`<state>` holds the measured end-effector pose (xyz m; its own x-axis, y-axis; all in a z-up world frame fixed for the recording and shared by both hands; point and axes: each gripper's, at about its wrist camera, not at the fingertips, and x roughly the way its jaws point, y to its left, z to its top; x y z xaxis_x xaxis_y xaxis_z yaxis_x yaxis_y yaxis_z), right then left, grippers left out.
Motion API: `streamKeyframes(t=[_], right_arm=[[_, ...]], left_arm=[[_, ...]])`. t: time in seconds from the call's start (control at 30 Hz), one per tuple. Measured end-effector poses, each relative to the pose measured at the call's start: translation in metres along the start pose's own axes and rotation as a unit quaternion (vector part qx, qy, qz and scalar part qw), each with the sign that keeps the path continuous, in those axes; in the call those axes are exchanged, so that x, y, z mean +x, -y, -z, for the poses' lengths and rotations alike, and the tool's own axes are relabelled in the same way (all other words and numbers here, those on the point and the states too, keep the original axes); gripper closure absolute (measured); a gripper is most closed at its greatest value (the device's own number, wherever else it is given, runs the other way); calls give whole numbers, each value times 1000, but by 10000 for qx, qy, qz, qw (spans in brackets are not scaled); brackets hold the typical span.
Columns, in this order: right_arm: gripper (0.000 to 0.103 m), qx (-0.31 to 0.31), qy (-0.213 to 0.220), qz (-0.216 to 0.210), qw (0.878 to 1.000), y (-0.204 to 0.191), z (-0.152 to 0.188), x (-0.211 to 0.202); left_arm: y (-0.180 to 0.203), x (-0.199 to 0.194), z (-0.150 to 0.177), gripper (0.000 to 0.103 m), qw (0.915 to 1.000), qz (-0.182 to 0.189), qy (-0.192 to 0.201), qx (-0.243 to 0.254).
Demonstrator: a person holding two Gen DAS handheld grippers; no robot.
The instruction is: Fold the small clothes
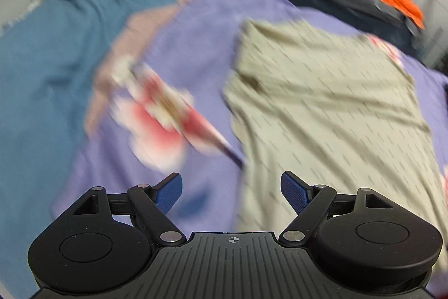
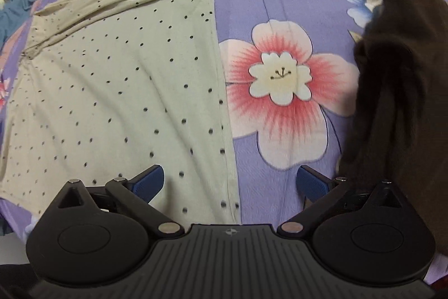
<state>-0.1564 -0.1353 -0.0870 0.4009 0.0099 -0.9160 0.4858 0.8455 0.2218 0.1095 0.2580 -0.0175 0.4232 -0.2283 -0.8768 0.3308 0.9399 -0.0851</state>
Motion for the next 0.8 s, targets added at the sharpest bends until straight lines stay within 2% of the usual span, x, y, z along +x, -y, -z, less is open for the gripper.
streamKeyframes(t=[0.2,0.4,0.57,0.8], right_arm=[[2,212,-6,-93,9997,18,15,-12],[17,-59,-49,22,10000,23,23,-15],[19,-2,-64,-92,9999,31,29,-17],[30,-90,-92,-284,9995,32,25,-18]], left_arm=[[35,3,46,0,9986,82,-395,346],[35,1,64,0,9978,-186,-425,464],[34,0,81,0,9976,-145,-507,459],[36,0,104,0,9962,-222,-588,603]])
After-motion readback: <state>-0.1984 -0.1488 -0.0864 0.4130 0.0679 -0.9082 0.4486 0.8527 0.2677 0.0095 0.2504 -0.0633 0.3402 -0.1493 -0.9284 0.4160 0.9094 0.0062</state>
